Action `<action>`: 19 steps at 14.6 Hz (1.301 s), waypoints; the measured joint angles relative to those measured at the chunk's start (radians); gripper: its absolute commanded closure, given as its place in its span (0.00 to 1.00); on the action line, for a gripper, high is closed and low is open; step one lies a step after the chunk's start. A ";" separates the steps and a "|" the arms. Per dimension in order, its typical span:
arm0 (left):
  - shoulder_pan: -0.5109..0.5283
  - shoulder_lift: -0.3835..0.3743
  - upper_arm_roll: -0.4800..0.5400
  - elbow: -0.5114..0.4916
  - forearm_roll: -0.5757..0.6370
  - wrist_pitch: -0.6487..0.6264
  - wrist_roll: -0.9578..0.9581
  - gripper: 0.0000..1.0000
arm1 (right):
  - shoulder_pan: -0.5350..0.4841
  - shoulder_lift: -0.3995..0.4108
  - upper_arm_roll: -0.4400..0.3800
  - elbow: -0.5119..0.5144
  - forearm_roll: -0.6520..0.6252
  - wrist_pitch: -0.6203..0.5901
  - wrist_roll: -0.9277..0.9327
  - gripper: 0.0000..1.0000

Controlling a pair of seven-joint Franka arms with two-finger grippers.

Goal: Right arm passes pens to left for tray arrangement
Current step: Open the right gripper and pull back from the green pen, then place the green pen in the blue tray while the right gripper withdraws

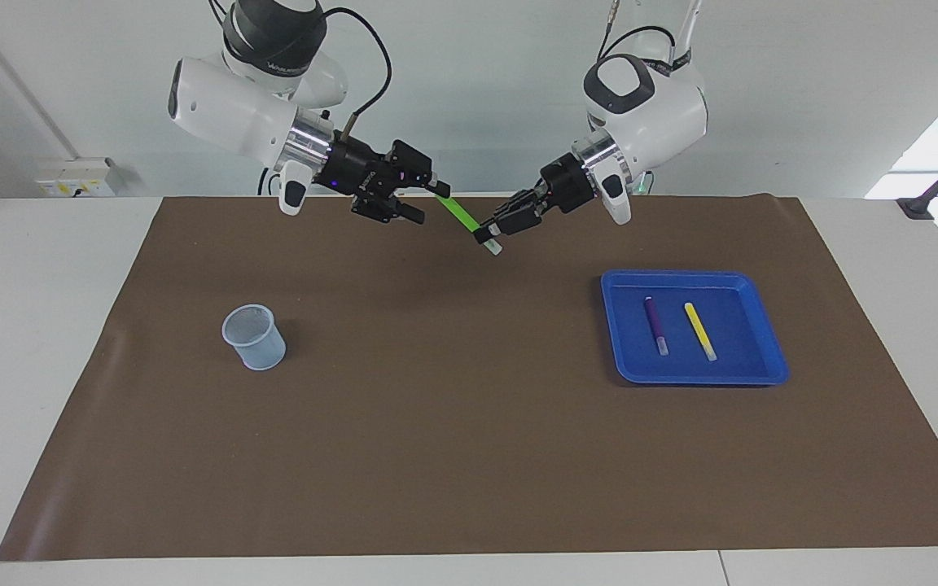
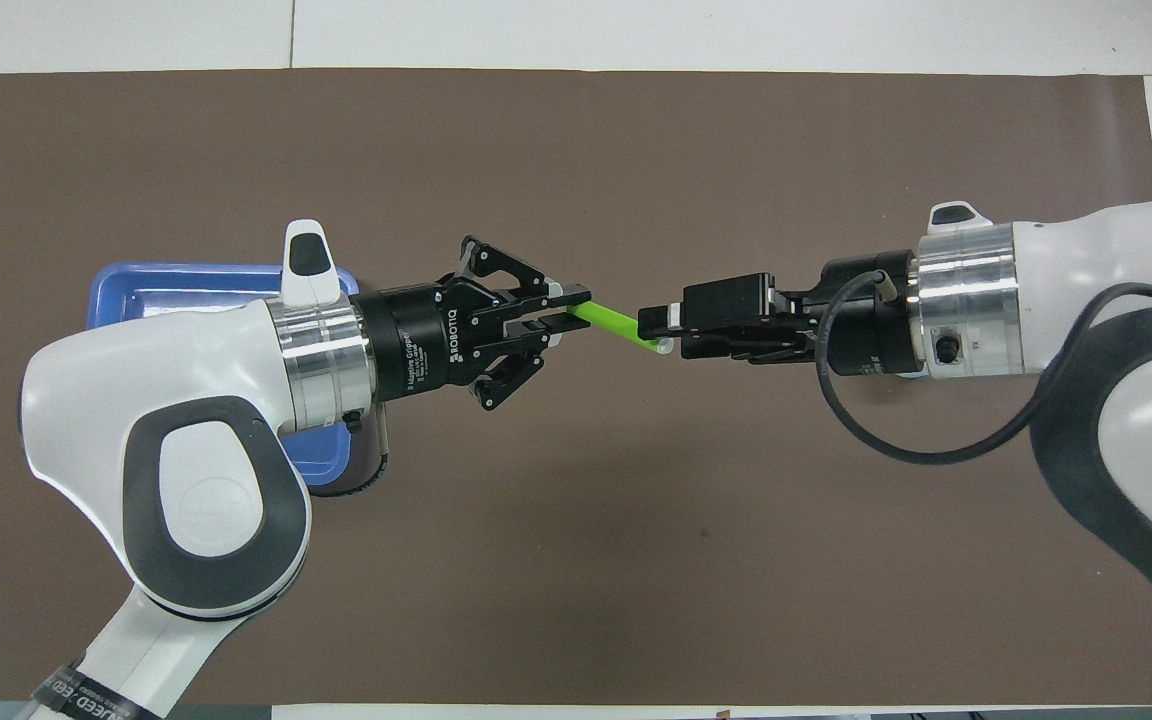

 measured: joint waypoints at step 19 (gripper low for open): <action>0.357 0.162 0.019 0.182 0.767 -0.606 0.259 1.00 | -0.003 0.003 -0.253 0.024 -0.956 0.100 0.012 0.00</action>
